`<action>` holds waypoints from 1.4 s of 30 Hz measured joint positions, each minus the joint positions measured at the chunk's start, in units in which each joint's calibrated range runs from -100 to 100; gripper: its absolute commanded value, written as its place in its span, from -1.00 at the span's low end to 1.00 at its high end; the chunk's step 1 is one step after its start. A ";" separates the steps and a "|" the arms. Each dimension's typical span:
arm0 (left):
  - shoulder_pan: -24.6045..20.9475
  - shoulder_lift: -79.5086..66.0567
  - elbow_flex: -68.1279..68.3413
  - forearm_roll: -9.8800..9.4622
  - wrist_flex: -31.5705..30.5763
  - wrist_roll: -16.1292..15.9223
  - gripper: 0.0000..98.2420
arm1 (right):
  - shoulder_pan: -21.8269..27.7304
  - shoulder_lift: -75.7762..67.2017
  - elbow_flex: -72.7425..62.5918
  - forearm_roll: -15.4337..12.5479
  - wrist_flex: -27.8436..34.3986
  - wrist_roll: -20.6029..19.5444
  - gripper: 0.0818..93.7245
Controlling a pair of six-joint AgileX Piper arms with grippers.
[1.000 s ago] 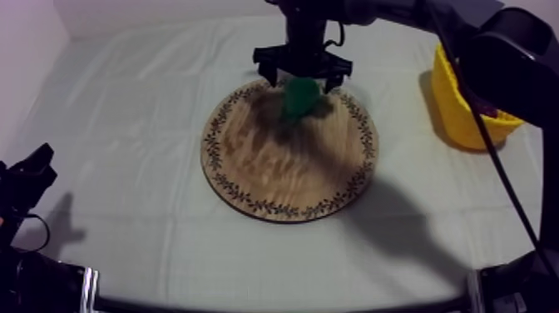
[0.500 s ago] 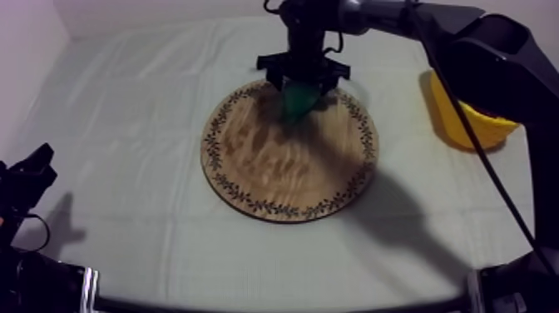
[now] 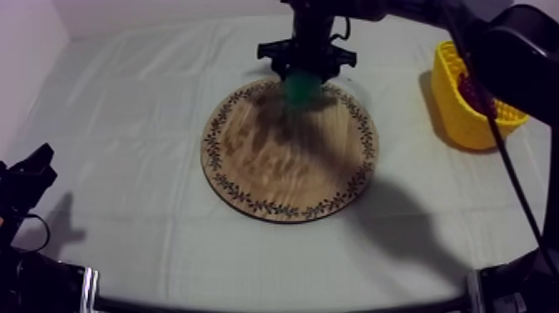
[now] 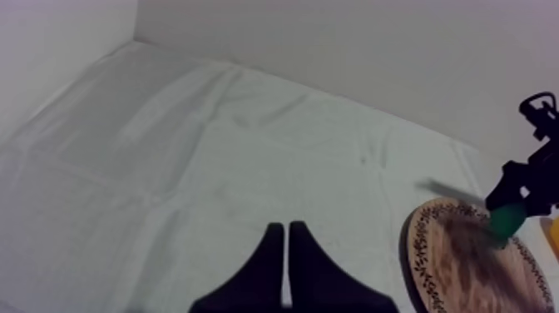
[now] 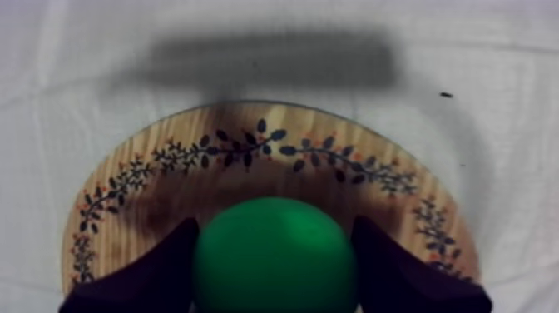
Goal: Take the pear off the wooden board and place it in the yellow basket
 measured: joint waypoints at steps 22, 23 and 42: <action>0.00 0.00 0.00 0.00 0.00 0.00 -1.00 | 11.42 -31.19 22.33 5.98 -5.12 11.10 -0.11; 0.00 0.00 0.00 0.00 0.00 0.00 -1.00 | 12.16 -32.20 23.22 6.23 -5.28 11.62 -0.11; 0.00 0.00 0.00 0.00 0.00 0.00 -1.00 | 27.01 -43.57 40.71 8.25 -13.93 19.19 -0.10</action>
